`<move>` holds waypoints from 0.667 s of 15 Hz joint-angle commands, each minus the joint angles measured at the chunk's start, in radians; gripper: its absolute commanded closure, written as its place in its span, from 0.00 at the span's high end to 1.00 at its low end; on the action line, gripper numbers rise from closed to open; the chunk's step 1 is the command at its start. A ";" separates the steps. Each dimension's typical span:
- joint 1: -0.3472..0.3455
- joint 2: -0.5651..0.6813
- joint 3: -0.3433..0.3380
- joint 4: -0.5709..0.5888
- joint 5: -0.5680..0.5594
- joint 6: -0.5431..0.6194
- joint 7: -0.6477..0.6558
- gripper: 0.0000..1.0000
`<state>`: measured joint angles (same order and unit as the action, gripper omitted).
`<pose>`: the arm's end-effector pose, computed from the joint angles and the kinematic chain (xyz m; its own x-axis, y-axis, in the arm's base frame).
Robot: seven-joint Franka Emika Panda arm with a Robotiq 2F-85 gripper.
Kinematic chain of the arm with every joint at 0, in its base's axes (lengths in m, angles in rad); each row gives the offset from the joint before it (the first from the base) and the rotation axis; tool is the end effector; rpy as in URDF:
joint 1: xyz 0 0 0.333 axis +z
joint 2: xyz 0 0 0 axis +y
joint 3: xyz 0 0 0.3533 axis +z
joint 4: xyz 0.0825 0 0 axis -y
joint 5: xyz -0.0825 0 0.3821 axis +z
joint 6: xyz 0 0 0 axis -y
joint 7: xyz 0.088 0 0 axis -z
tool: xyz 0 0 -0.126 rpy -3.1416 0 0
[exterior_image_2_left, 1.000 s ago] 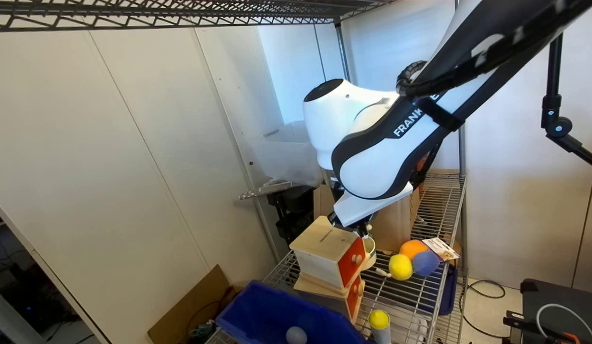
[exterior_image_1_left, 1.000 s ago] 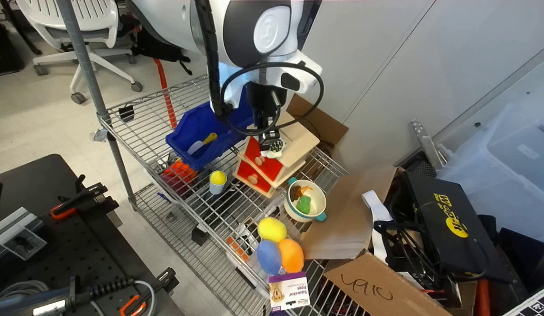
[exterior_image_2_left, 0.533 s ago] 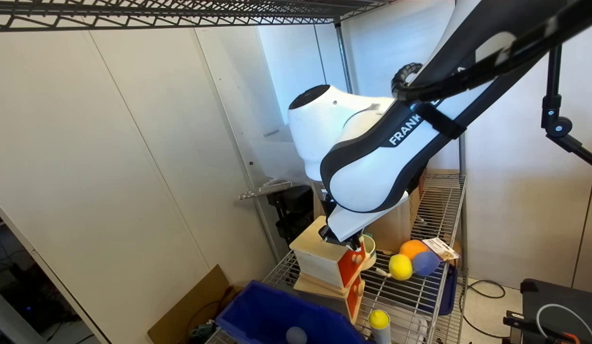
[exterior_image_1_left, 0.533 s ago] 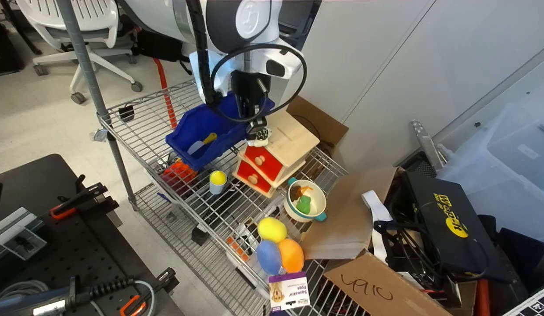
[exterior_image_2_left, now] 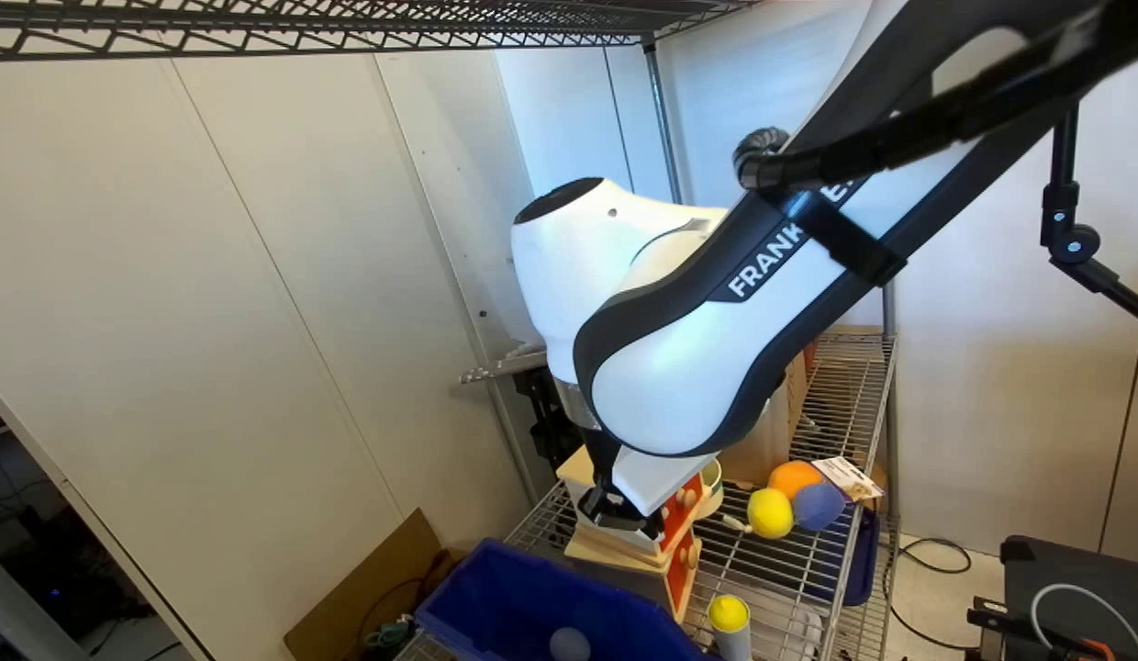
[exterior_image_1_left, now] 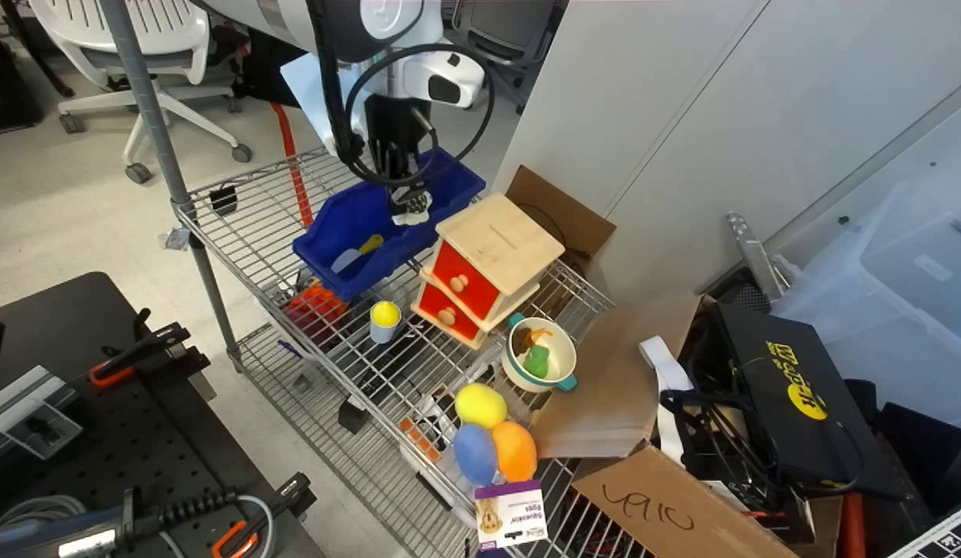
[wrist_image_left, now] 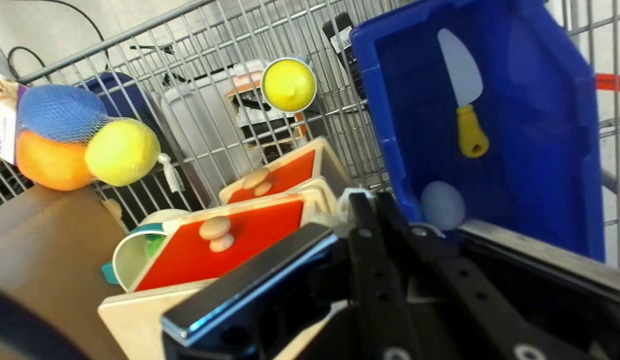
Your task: Put the tortoise doll in the blue box
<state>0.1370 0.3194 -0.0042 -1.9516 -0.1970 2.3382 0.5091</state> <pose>0.6264 0.0780 0.3400 0.9646 -0.2333 0.1231 -0.2463 -0.9636 0.1042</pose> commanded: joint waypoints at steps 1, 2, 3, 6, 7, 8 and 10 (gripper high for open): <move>0.012 -0.027 0.023 -0.022 0.041 -0.022 -0.074 0.02; 0.014 -0.028 0.030 -0.024 0.048 -0.024 -0.088 0.02; 0.017 -0.026 0.035 -0.027 0.051 -0.022 -0.098 0.02; 0.025 -0.026 0.047 -0.028 0.063 -0.028 -0.128 0.38; 0.025 -0.024 0.050 -0.028 0.067 -0.027 -0.136 0.46; 0.027 -0.026 0.052 -0.029 0.069 -0.029 -0.140 0.52; 0.026 -0.027 0.056 -0.031 0.073 -0.028 -0.154 0.67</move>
<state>0.1651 0.3193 0.0429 -1.9705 -0.1579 2.3381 0.3995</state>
